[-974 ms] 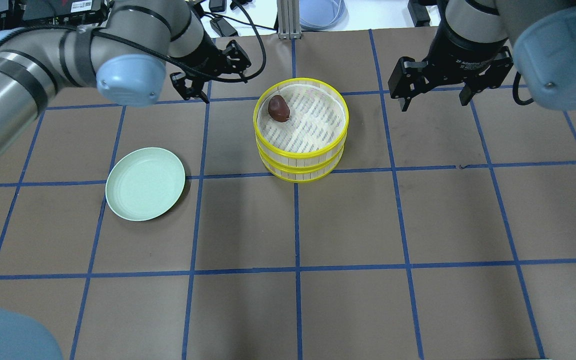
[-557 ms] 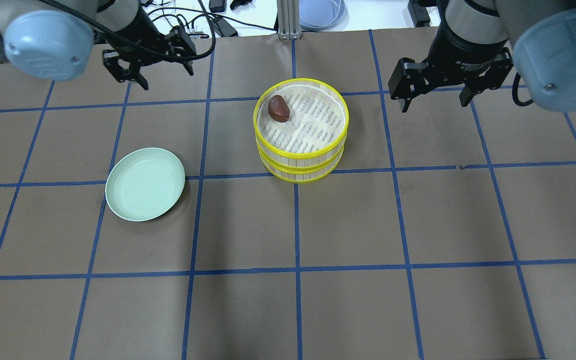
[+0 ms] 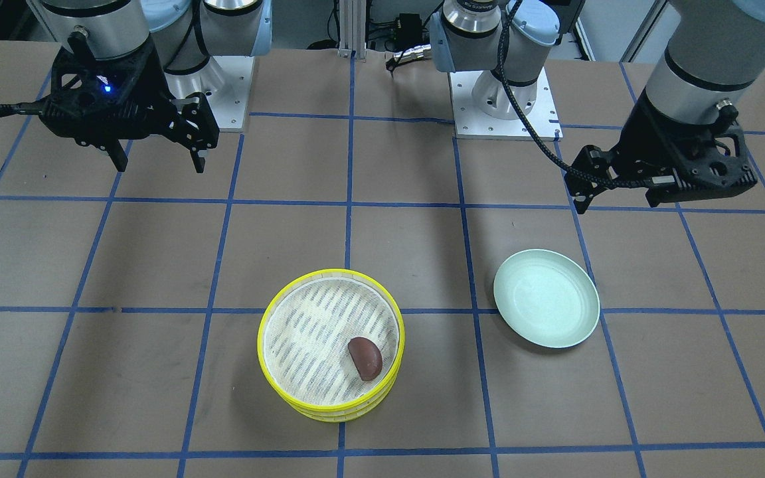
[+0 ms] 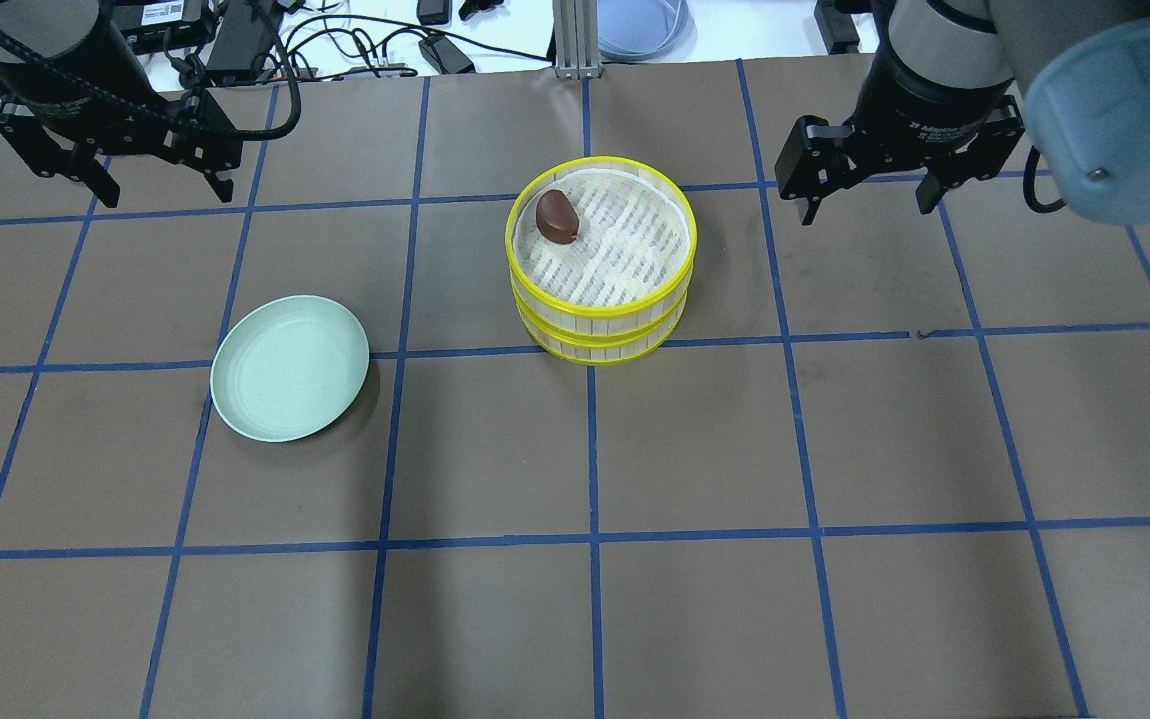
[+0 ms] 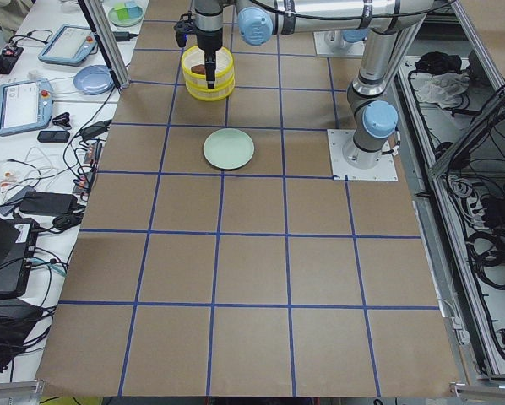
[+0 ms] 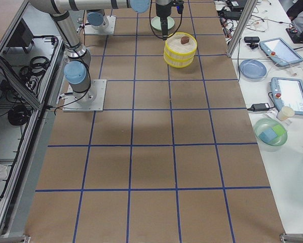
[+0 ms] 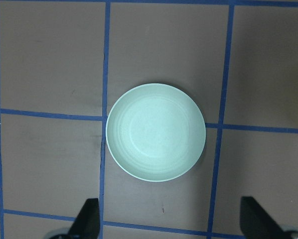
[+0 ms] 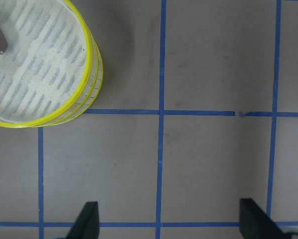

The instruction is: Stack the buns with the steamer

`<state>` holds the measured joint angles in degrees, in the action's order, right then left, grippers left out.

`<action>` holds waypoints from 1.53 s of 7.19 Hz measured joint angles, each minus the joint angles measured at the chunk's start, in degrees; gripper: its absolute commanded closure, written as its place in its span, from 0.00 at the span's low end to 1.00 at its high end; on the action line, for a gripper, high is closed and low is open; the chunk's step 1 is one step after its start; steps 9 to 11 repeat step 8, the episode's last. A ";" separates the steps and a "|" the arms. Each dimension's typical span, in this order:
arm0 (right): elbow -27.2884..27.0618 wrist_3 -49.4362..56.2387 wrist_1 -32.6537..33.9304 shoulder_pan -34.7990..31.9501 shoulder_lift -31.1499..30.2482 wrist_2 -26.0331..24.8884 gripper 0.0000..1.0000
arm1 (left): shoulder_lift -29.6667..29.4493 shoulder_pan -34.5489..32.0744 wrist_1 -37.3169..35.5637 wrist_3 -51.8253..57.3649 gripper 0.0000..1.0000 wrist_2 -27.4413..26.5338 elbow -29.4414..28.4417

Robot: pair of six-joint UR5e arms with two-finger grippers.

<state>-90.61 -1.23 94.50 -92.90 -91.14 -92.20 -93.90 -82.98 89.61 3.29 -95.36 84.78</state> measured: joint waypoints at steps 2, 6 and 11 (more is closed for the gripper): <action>0.00 0.02 0.04 0.00 0.00 -0.01 0.00 | -0.32 -0.73 -0.69 0.16 0.00 2.53 1.04; -0.03 0.09 0.05 0.00 0.12 -0.06 0.00 | -0.50 -2.14 -3.59 -0.09 0.00 6.03 2.06; -0.07 0.03 0.06 0.00 0.16 0.05 0.00 | 0.28 -2.18 -3.59 -0.05 0.00 5.73 3.08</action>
